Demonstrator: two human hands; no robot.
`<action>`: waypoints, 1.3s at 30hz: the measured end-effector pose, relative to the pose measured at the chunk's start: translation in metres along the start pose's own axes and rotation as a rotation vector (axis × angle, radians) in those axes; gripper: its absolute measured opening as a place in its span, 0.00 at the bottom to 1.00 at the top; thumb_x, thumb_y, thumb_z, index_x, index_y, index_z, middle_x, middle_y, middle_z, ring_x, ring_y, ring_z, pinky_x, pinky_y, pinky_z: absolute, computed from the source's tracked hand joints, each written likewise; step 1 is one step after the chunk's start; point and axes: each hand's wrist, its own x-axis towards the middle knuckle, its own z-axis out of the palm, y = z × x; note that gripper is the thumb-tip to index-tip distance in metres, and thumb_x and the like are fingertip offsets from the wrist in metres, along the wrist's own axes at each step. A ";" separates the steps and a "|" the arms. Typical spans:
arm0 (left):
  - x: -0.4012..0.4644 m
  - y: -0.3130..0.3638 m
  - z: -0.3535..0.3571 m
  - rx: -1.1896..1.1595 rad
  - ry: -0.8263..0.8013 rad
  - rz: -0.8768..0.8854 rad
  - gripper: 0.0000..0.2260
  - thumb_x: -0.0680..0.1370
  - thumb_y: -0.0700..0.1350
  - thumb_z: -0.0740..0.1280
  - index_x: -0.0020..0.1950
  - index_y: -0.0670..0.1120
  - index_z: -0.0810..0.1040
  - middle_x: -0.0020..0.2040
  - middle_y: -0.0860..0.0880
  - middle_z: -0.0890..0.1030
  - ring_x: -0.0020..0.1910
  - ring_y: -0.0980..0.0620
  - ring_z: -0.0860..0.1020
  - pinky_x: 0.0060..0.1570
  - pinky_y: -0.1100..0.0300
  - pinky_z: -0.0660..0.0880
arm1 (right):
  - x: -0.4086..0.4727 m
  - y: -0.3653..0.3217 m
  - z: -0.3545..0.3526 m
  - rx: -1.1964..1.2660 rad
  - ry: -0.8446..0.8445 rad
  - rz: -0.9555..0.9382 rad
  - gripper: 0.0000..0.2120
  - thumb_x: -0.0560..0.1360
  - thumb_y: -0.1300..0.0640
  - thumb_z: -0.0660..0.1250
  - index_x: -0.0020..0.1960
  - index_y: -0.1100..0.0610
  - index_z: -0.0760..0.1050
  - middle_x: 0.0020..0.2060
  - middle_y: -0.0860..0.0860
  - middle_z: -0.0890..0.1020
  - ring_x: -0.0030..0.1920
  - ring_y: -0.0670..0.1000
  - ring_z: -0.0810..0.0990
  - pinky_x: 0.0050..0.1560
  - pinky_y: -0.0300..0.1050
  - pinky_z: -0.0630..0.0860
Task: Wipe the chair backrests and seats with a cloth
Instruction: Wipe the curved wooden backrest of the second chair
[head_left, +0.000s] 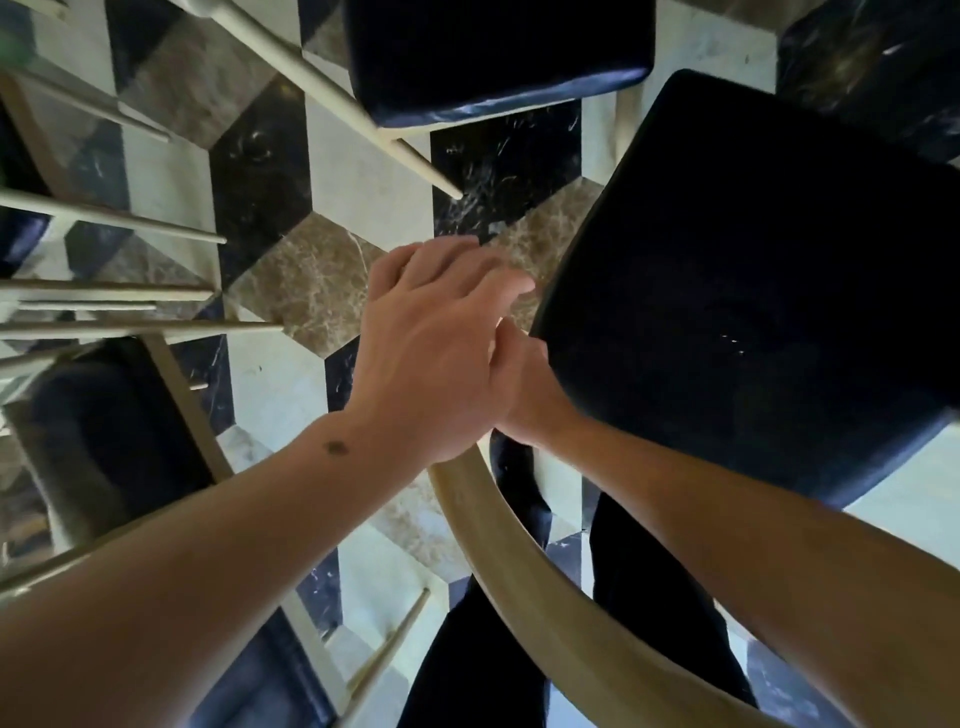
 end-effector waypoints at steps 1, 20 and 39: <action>0.000 0.000 -0.001 0.002 -0.005 -0.007 0.15 0.76 0.46 0.63 0.60 0.49 0.83 0.61 0.52 0.83 0.67 0.47 0.75 0.68 0.48 0.63 | 0.006 0.019 0.004 -0.058 -0.022 0.067 0.13 0.75 0.52 0.65 0.44 0.35 0.65 0.41 0.38 0.75 0.44 0.42 0.75 0.44 0.50 0.77; -0.085 0.126 -0.031 -0.178 -0.113 -0.085 0.17 0.77 0.49 0.63 0.64 0.45 0.78 0.64 0.43 0.79 0.73 0.37 0.69 0.74 0.37 0.62 | -0.181 -0.027 -0.264 0.180 -0.376 0.691 0.26 0.58 0.60 0.67 0.51 0.38 0.83 0.49 0.46 0.86 0.50 0.43 0.85 0.45 0.41 0.82; -0.135 0.298 0.040 -0.103 -0.361 -0.229 0.15 0.81 0.50 0.53 0.63 0.52 0.74 0.54 0.53 0.79 0.51 0.50 0.76 0.51 0.52 0.74 | -0.316 0.071 -0.288 0.532 -0.511 0.522 0.07 0.84 0.66 0.64 0.54 0.54 0.75 0.42 0.51 0.82 0.41 0.49 0.82 0.42 0.39 0.77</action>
